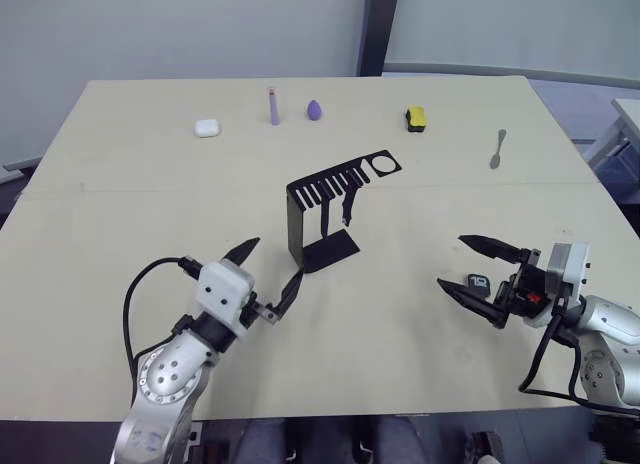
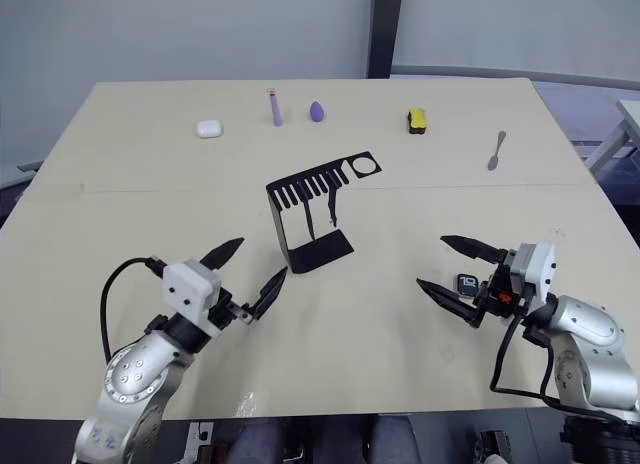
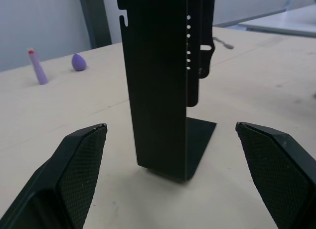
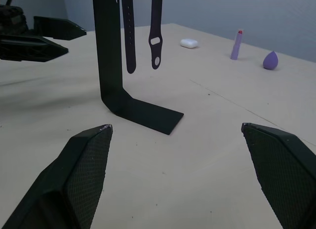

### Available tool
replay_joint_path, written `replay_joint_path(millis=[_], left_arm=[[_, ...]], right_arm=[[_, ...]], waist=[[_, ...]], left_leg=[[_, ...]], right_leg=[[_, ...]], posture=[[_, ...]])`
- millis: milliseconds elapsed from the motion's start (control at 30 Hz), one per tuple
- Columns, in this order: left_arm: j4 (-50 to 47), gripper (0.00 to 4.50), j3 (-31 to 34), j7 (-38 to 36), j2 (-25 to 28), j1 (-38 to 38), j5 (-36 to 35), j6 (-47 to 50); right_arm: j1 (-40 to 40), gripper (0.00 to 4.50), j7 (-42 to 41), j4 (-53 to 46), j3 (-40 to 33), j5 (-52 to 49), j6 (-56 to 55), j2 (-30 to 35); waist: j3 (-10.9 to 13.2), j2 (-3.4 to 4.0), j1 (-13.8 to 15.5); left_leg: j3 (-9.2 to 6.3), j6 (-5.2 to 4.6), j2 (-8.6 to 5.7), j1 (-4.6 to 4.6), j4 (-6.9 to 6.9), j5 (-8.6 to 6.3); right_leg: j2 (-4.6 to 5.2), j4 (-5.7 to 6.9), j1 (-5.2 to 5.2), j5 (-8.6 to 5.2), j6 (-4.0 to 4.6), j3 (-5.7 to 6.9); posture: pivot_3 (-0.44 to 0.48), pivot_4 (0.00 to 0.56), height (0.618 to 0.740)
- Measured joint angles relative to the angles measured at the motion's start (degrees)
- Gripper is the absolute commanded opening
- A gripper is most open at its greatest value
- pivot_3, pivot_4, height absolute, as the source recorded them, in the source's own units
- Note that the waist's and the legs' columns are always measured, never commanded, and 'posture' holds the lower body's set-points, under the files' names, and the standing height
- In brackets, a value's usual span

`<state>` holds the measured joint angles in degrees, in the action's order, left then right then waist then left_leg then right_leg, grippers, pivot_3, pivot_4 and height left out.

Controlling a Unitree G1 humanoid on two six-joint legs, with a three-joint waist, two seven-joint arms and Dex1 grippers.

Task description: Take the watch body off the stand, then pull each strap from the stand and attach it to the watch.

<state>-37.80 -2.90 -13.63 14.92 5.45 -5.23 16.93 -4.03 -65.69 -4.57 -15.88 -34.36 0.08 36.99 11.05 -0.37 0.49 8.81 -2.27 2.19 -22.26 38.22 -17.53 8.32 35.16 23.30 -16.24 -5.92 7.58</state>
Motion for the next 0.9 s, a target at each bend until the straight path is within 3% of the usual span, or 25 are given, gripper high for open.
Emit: replay_joint_path(millis=[267, 900], left_arm=[[5.00, 4.50, -4.32, 5.43, -7.30, -4.70, 3.52, 2.00], [9.24, 4.50, -2.22, 12.15, -12.32, -9.82, 7.22, 4.13]], right_arm=[[0.06, 4.44, 0.26, 0.17, 0.97, 1.30, -0.13, -1.99], [0.75, 4.44, 1.85, -0.59, 2.10, 2.36, -1.33, -3.86]], waist=[[0.00, 0.00, 0.65], [0.00, -0.01, 0.92]], left_leg=[[0.00, -0.08, -0.06, -0.03, 0.05, 0.03], [0.00, -0.11, -0.07, -0.06, 0.07, 0.04]], right_leg=[[0.06, 0.01, 0.00, 0.02, -0.03, 0.05], [0.10, 0.05, 0.02, 0.02, -0.03, 0.09]], posture=[[0.000, 0.150, 0.740], [0.000, 0.150, 0.740]])
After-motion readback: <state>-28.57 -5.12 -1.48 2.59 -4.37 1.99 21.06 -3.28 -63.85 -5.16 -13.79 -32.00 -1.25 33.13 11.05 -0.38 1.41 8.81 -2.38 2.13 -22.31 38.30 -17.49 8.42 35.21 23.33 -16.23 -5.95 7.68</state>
